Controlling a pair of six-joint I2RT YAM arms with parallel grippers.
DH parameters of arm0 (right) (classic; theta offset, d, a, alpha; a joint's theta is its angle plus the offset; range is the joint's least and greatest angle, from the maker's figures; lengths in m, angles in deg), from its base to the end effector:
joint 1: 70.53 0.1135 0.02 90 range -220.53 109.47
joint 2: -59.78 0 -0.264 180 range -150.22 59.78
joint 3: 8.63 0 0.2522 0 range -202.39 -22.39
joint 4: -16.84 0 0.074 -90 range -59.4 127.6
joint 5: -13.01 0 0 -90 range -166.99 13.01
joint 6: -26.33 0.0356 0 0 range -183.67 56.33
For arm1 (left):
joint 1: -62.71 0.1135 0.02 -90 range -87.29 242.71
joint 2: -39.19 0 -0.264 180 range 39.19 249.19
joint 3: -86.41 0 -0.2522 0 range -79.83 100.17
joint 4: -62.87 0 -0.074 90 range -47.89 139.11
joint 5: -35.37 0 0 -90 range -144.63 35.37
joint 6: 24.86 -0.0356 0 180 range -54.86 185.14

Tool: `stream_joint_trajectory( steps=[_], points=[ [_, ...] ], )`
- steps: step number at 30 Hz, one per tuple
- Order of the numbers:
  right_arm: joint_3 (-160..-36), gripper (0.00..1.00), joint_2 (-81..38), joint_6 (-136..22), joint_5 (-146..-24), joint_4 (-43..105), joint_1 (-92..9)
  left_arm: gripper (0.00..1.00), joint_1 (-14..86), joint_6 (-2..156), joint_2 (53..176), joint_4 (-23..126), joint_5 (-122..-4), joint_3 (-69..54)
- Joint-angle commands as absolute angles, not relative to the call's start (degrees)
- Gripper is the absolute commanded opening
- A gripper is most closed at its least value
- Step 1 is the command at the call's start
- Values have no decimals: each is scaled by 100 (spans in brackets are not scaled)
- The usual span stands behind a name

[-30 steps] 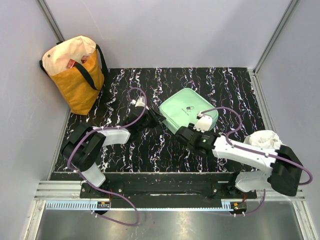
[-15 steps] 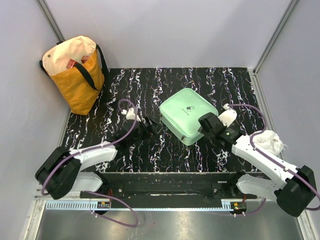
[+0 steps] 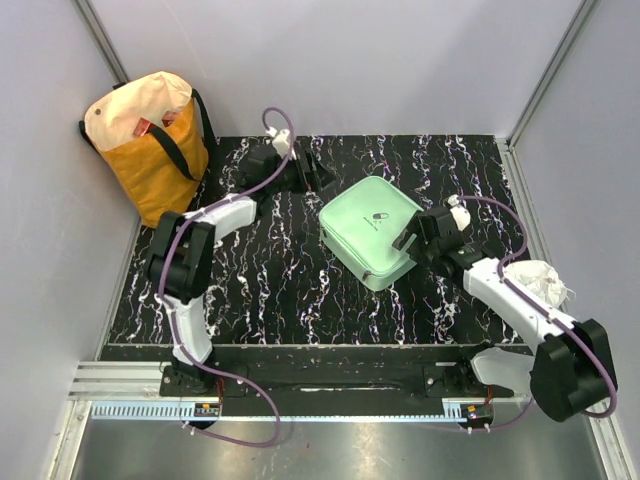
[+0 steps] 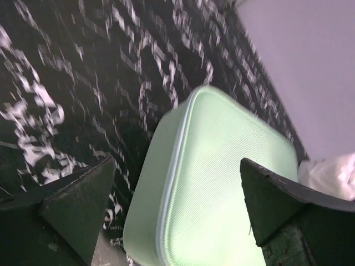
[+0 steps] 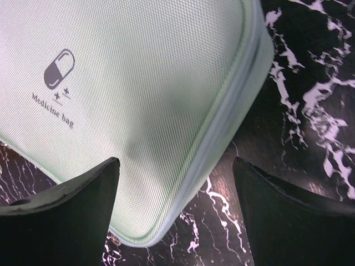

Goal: Organize the medicine kit
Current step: Adjust the medicine box at the center of the board.

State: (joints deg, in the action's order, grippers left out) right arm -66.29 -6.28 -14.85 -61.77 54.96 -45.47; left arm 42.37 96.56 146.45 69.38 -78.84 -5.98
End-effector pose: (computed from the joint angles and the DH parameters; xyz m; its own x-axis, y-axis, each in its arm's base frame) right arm 0.2186 0.0919 0.2393 -0.6172 0.5131 -0.5964 0.3334 0.8572 0.3925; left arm 0.4070 -0.1665 0.2566 -0.5424 -0.3060 -0.7824 0.4790 0.6525 -0.5872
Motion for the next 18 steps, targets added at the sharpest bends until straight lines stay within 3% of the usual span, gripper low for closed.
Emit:
stream_joint_trajectory(
  steps=[1, 6, 11, 18],
  points=[
    [-6686, 89, -1130, -2033, -7346, 4477, -4899, 99, 4223, 9388, 15264, 6748, -9083, -257],
    [-6923, 90, -1781, -2788, -8067, 3984, -4952, 98, 4206, 9801, 15468, 7449, -9848, -722],
    [-7248, 91, -2186, -3325, -8252, 3807, -4961, 86, 4162, 9941, 15144, 7898, -10060, -1477],
    [-7802, 91, -2818, -3941, -8990, 3676, -4961, 77, 3978, 10092, 13835, 8382, -9481, -3349]
  ],
)
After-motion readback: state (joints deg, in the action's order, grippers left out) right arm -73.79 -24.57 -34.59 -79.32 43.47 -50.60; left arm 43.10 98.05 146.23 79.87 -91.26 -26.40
